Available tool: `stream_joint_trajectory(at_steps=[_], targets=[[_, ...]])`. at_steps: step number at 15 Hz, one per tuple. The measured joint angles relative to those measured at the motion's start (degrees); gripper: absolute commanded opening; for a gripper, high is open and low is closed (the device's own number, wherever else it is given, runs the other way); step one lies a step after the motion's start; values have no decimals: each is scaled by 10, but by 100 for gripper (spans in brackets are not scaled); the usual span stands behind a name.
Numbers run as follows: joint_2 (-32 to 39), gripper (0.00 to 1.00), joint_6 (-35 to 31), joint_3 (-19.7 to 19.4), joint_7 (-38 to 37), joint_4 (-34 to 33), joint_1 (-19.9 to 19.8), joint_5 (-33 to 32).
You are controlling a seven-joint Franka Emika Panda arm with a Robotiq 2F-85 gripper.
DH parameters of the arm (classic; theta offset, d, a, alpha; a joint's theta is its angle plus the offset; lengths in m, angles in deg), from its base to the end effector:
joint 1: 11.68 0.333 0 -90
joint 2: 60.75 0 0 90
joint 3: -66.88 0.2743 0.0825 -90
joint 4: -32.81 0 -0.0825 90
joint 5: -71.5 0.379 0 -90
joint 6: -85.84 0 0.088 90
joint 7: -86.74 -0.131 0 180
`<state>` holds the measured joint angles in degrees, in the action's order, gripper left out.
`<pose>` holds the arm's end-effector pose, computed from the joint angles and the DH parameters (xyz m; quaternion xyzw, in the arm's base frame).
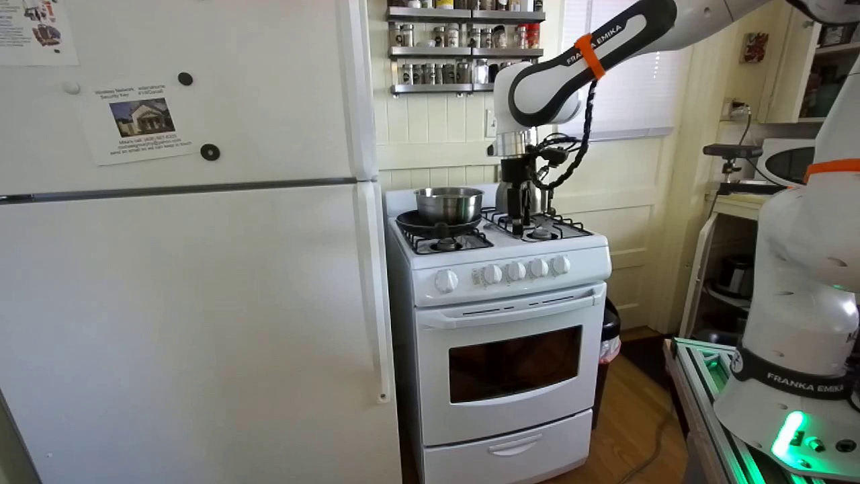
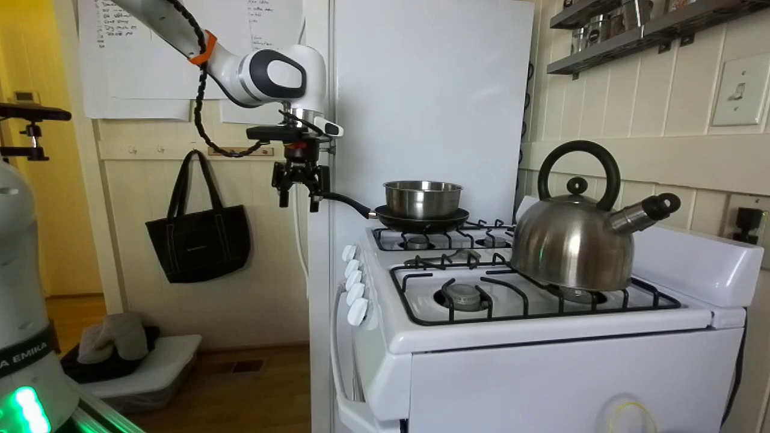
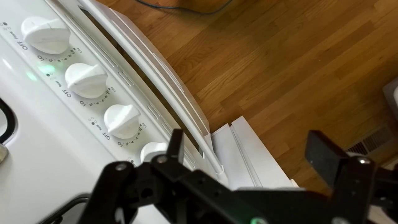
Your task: Move the silver bowl and the pan away
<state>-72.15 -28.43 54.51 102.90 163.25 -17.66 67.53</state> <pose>0.4493 -0.1545 0.3662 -0.9990 0.0005 0.0444 0.0035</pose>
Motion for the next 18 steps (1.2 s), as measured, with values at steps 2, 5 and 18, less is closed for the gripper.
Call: stream_joint_trajectory(at_steps=[2,5,18], targets=[[0,100,0,0,0,0,0,0],[0,100,0,0,0,0,0,0],[20,100,-126,17,7,-81,0,-2]])
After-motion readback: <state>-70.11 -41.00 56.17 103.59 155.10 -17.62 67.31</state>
